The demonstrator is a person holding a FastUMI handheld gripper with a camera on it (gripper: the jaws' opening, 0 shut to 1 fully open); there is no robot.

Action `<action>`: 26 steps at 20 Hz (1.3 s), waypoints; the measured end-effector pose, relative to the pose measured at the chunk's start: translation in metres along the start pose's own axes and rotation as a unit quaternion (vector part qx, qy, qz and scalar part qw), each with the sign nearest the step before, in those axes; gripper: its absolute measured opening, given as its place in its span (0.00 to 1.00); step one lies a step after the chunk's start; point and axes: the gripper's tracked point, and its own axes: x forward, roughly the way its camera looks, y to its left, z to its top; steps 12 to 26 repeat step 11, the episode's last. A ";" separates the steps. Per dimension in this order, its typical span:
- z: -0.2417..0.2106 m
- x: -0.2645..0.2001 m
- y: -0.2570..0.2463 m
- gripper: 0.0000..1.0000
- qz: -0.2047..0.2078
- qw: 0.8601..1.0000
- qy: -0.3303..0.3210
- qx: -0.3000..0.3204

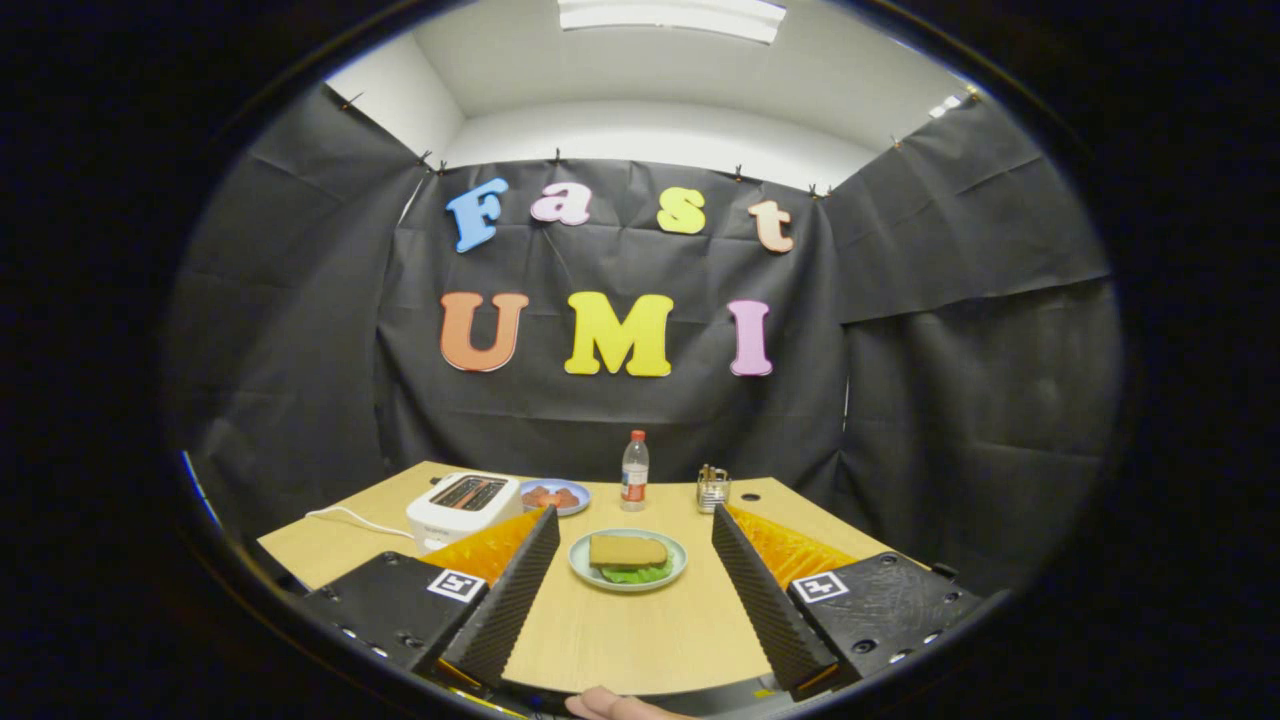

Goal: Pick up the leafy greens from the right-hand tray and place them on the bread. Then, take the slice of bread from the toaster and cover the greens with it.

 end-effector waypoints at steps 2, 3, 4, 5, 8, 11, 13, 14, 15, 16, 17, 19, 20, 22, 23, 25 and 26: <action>0.010 0.002 -0.005 0.95 -0.001 1.000 -0.003 -0.006; 0.013 0.003 -0.007 0.95 -0.001 1.000 -0.004 -0.008; 0.017 0.004 -0.008 0.95 -0.001 1.000 -0.003 -0.008; 0.021 0.005 -0.008 0.95 0.001 1.000 -0.003 -0.006; 0.034 0.007 -0.012 0.95 0.005 1.000 -0.007 -0.004; 0.044 0.008 -0.015 0.95 0.007 1.000 -0.014 -0.002; 0.044 0.008 -0.015 0.95 0.007 1.000 -0.014 -0.002; 0.044 0.008 -0.015 0.95 0.007 1.000 -0.014 -0.002; 0.044 0.008 -0.015 0.95 0.007 1.000 -0.014 -0.002; 0.044 0.008 -0.015 0.95 0.007 1.000 -0.014 -0.002; 0.044 0.008 -0.015 0.95 0.007 1.000 -0.014 -0.002; 0.044 0.008 -0.015 0.95 0.007 1.000 -0.014 -0.002; 0.044 0.008 -0.015 0.95 0.007 1.000 -0.014 -0.002; 0.044 0.008 -0.015 0.95 0.007 1.000 -0.014 -0.002; 0.044 0.008 -0.015 0.95 0.007 1.000 -0.014 -0.002; 0.044 0.008 -0.015 0.95 0.007 1.000 -0.014 -0.002; 0.044 0.008 -0.015 0.95 0.007 1.000 -0.014 -0.002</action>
